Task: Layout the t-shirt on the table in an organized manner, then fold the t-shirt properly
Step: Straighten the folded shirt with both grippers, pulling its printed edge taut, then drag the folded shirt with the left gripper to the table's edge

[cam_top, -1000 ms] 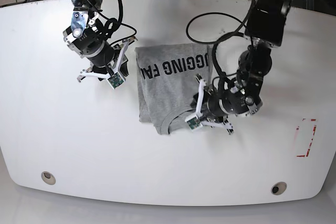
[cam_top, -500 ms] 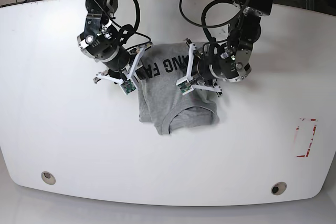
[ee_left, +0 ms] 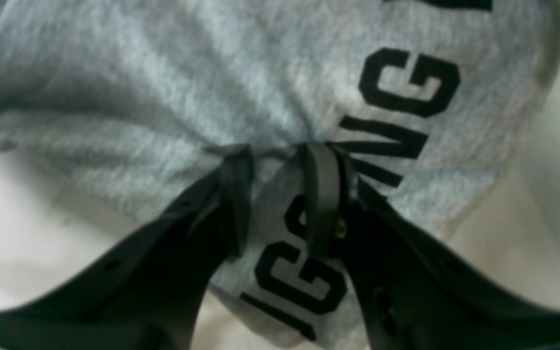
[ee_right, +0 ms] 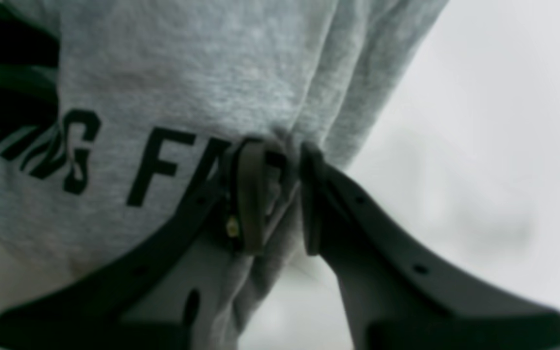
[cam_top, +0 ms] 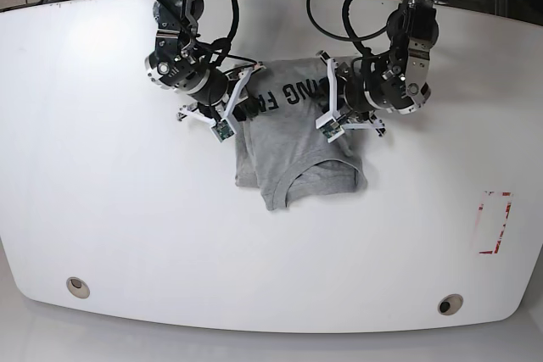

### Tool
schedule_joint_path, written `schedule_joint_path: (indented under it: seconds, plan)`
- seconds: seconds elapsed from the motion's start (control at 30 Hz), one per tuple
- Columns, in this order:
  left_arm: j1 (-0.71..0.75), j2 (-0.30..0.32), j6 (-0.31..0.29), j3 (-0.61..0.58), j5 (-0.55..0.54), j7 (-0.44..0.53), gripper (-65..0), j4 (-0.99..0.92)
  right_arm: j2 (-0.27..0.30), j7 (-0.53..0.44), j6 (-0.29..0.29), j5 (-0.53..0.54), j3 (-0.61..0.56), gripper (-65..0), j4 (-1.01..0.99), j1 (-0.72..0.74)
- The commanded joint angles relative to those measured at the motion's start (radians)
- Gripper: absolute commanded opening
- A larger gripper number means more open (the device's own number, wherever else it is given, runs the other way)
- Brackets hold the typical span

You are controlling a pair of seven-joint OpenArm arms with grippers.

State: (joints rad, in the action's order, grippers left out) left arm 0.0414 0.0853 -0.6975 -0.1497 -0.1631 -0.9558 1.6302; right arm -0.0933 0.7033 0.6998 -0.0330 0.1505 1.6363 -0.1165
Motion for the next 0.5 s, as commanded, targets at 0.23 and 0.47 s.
schedule_joint_path:
  seconds: [0.23, 0.47]
  plan:
    - [-0.005, -0.002, -0.001, 0.038, 0.012, -0.03, -47.9, 0.175, 0.03, 0.026, -0.002, 0.009, 0.001, -53.4, 0.123, -0.004]
    - [-0.03, -0.081, -0.001, 0.043, 0.023, -0.024, -47.9, 0.261, 0.03, 0.132, -0.002, 0.005, 0.002, -53.4, 0.299, -0.004]
